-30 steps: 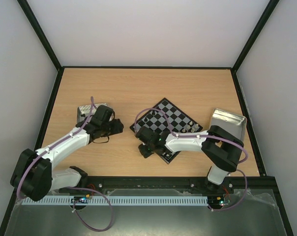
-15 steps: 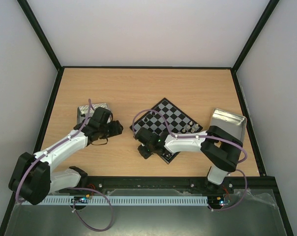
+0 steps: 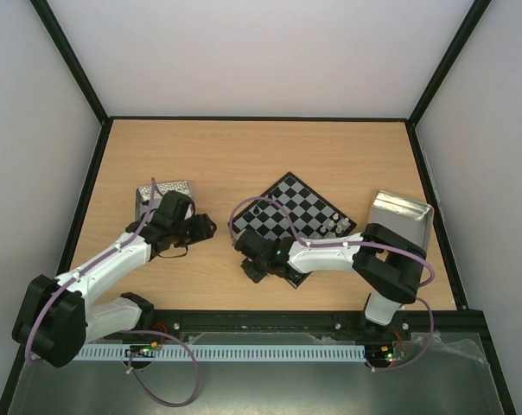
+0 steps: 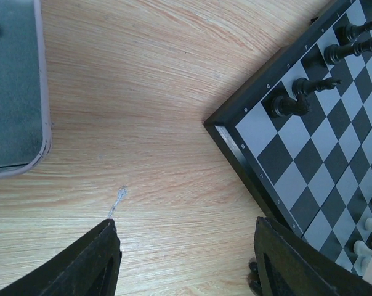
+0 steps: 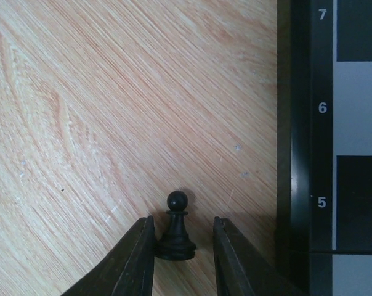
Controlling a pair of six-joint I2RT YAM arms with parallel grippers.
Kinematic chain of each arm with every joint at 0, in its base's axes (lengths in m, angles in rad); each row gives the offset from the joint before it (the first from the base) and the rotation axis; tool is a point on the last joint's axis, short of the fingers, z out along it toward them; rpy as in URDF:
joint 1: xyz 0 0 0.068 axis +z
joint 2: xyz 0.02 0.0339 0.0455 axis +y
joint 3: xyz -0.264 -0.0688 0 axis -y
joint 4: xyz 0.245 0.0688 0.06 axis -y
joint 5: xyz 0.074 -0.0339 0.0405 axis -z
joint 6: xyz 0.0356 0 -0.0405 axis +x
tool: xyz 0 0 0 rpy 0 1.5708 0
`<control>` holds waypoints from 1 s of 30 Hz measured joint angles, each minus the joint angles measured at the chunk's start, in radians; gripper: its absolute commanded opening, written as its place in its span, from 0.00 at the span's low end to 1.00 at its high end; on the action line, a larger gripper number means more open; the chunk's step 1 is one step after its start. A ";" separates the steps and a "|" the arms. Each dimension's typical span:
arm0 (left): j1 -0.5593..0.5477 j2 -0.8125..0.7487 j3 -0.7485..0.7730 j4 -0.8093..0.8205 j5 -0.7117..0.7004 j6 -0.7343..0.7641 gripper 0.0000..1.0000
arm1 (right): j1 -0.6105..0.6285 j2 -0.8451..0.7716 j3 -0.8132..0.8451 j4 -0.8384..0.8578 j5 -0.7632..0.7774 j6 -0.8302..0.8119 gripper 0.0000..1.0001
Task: Set up the chess pieces on the board
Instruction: Pick up the chess piece at the center of the board, then place the chess piece on the chessboard.
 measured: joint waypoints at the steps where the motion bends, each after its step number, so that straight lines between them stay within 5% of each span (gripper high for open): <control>1: 0.000 0.000 -0.003 0.001 0.003 -0.001 0.61 | 0.002 -0.001 -0.001 0.001 0.001 -0.002 0.24; 8: 0.000 -0.011 -0.005 0.001 0.017 -0.004 0.61 | 0.020 -0.006 -0.007 0.000 0.013 -0.011 0.09; 19: 0.016 -0.066 -0.052 0.035 0.082 -0.031 0.67 | 0.035 -0.069 -0.074 0.043 0.071 0.005 0.04; 30: 0.089 -0.197 -0.145 0.257 0.483 -0.148 0.72 | 0.037 -0.364 -0.198 0.430 0.088 -0.061 0.06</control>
